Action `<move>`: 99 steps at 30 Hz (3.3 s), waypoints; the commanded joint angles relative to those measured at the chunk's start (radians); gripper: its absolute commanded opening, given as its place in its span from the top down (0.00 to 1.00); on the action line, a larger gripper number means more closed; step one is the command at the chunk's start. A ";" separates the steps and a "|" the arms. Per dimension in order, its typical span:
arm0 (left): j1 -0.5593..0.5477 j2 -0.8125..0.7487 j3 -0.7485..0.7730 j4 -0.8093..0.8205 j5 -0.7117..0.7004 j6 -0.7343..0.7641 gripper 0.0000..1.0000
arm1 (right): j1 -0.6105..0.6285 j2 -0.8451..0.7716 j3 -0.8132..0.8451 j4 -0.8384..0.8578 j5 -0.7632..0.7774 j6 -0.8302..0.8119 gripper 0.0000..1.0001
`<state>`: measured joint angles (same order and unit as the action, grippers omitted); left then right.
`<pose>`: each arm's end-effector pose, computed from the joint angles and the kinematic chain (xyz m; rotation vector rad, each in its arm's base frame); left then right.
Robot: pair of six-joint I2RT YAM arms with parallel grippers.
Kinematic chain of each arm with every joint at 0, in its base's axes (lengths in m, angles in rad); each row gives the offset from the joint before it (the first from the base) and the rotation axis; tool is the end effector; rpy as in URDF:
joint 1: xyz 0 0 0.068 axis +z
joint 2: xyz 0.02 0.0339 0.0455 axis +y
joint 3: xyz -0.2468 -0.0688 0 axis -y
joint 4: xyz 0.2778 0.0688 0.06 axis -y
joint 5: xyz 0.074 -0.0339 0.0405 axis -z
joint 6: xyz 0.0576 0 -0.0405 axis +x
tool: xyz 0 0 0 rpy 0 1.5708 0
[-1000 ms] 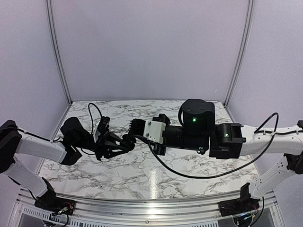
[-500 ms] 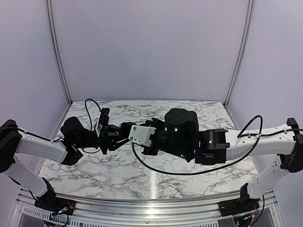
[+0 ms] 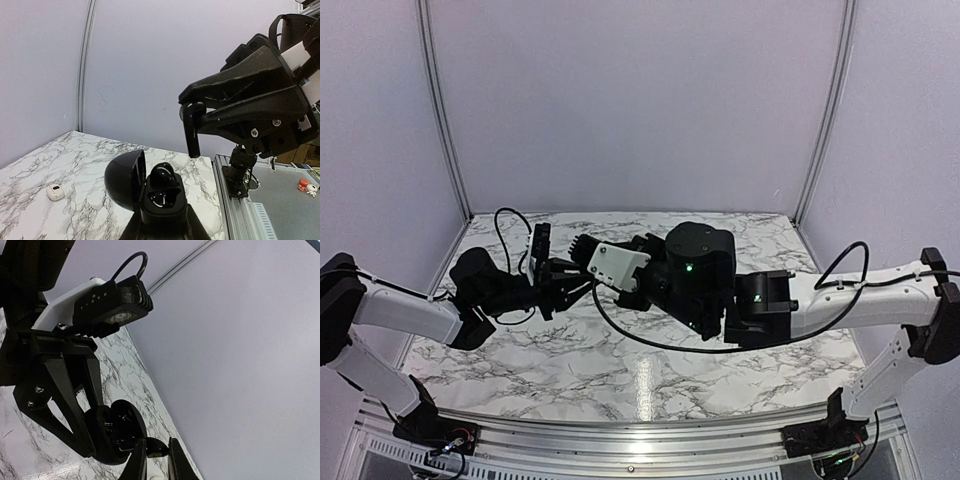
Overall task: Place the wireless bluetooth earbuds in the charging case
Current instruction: Insert the left earbud into the left side groove of the charging case, then adjust the left earbud in the left side groove of the charging case.
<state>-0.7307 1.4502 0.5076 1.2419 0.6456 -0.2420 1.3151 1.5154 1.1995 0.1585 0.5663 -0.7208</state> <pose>0.2128 -0.2372 0.2044 0.8949 1.1297 -1.2196 0.1336 0.3890 0.3114 -1.1914 1.2178 -0.0467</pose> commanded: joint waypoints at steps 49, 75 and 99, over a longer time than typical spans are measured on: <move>-0.019 -0.038 0.008 -0.072 -0.107 0.041 1.00 | 0.007 0.173 0.084 -0.006 0.121 -0.098 0.96; -0.018 -0.033 0.005 -0.056 -0.084 0.039 1.00 | 0.006 0.091 0.054 -0.010 -0.049 0.023 0.55; 0.016 0.000 0.040 -0.009 0.181 -0.017 1.00 | -0.291 -0.106 0.074 -0.275 -0.873 0.388 0.14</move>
<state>-0.7189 1.4395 0.5114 1.1702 0.7795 -0.2379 1.0218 1.3670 1.2098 -0.0093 -0.1864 -0.3767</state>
